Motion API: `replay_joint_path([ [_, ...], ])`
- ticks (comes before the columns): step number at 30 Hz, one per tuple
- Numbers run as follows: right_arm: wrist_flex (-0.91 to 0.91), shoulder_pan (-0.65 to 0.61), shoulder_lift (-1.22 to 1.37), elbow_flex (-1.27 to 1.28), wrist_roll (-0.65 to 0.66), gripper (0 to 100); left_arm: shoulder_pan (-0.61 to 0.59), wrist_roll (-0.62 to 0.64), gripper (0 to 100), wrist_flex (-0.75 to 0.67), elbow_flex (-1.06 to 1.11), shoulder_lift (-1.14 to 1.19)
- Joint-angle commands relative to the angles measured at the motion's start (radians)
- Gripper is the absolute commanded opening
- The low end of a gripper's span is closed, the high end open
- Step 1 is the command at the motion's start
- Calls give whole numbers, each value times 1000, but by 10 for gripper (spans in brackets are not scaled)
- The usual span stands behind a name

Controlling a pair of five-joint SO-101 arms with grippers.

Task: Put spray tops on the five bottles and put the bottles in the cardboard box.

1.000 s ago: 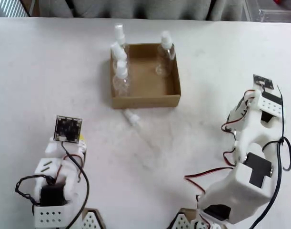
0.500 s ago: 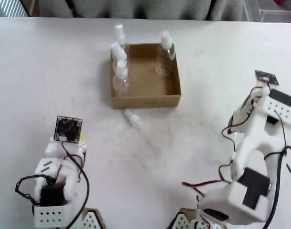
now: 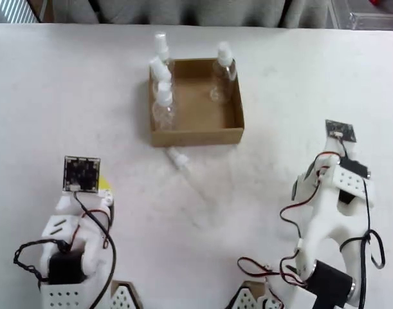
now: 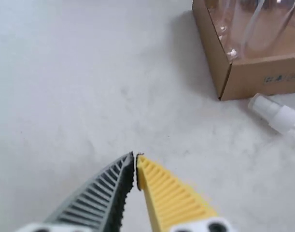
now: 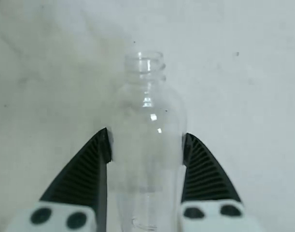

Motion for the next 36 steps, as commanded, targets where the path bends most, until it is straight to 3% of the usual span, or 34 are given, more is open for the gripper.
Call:
replay_joint_path([
  [1,-91,-18,-27,38,2,16,45,21,20,52,-155,27],
  [9,-124,-19,-25,49,0,16,156,129,20,41,-488,533],
  [13,-130,-19,-25,58,0,16,275,269,20,37,-621,805],
  [22,-130,-19,-25,58,0,16,415,603,21,-282,-695,1233],
  [25,-130,-19,-25,58,2,16,449,634,54,-347,-701,1325],
  [30,-130,-19,-25,58,5,16,484,718,207,-423,-700,1437],
  [36,-131,-30,-25,58,9,16,489,740,214,-552,-704,1563],
])
